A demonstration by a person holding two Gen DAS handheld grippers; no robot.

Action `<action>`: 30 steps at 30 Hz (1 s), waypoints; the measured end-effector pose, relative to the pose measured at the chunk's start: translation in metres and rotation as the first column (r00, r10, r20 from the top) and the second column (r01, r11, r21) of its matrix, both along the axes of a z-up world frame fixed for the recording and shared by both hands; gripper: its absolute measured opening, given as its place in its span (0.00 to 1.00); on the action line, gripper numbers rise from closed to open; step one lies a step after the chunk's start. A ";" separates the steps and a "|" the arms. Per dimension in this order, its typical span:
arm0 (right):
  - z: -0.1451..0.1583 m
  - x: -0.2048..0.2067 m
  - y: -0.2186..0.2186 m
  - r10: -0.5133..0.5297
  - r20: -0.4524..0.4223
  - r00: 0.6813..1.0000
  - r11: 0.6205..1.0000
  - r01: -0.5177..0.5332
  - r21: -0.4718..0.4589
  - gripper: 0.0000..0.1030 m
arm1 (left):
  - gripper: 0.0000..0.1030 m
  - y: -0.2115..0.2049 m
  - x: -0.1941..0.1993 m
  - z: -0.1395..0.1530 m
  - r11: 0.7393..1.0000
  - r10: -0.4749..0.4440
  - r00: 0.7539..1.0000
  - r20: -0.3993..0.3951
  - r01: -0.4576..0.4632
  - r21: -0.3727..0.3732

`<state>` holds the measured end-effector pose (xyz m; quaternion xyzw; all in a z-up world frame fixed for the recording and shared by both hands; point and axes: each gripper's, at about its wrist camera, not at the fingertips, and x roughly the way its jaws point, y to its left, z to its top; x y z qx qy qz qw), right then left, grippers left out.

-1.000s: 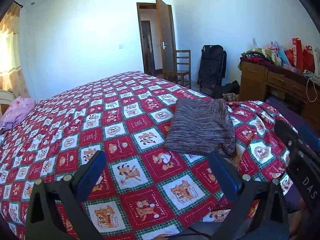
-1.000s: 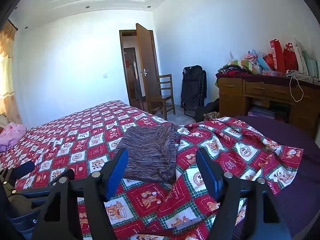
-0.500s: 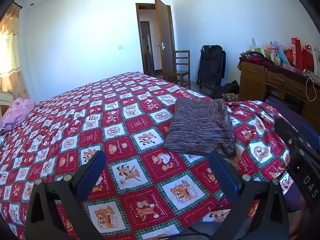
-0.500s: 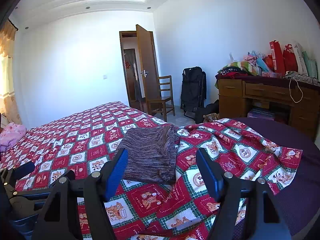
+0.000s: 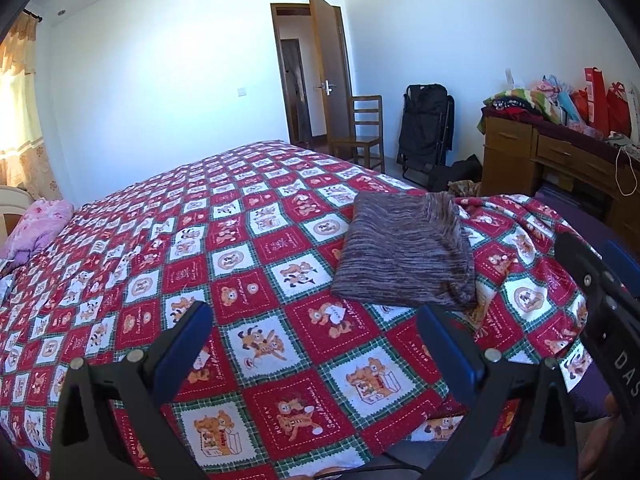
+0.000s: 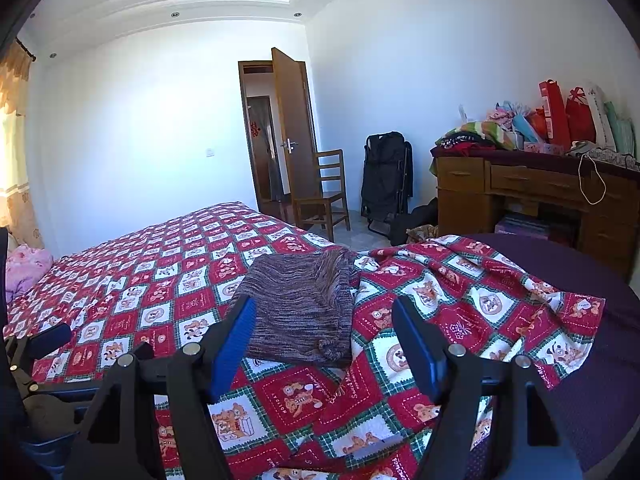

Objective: Fold small clothes

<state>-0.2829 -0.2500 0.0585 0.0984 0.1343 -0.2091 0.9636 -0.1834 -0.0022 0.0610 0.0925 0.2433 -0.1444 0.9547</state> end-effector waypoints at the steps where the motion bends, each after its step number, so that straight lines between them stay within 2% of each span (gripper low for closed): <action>1: -0.001 0.000 0.000 0.001 0.000 1.000 1.000 -0.001 0.001 0.69 | 1.00 0.001 0.000 0.000 1.000 -0.002 1.000 -0.004 0.002 -0.005; 30: -0.005 0.003 0.000 0.002 -0.012 1.000 1.000 -0.002 0.011 0.69 | 1.00 0.001 0.001 0.001 1.000 0.015 1.000 0.001 -0.015 0.001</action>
